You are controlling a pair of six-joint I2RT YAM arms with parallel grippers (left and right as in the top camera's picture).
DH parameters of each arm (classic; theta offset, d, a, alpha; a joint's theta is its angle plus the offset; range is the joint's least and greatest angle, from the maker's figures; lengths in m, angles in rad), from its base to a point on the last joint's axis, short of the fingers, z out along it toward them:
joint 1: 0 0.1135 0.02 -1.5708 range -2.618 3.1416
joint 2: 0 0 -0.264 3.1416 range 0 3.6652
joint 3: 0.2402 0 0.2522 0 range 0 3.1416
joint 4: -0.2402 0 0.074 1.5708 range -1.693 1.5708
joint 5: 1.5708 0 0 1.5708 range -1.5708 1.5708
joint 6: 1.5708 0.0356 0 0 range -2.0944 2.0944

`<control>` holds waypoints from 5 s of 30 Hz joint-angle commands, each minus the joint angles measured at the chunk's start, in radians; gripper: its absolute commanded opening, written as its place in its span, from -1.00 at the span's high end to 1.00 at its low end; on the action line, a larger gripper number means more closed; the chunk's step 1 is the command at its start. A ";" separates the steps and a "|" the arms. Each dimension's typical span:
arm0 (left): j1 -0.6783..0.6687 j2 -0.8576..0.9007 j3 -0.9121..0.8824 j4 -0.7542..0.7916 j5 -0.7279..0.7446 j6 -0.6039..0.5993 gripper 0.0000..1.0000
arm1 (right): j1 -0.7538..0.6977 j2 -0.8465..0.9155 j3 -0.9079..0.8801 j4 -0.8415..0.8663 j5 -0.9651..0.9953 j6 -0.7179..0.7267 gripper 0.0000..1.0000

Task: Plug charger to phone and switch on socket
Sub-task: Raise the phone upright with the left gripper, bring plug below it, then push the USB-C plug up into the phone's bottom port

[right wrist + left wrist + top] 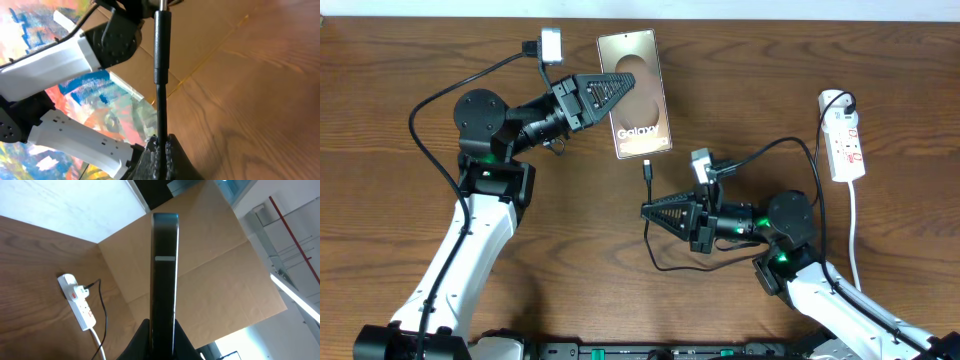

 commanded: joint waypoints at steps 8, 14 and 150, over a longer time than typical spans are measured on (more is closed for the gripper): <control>-0.002 -0.008 0.022 0.016 0.010 -0.024 0.86 | 0.007 0.026 -0.004 0.026 0.043 0.029 0.98; -0.002 -0.008 0.022 0.016 0.010 -0.024 0.86 | 0.007 0.079 -0.004 0.119 0.045 0.079 0.98; 0.000 -0.007 0.022 -0.113 0.107 0.154 0.86 | -0.149 -0.047 -0.004 0.045 -0.176 0.006 -0.93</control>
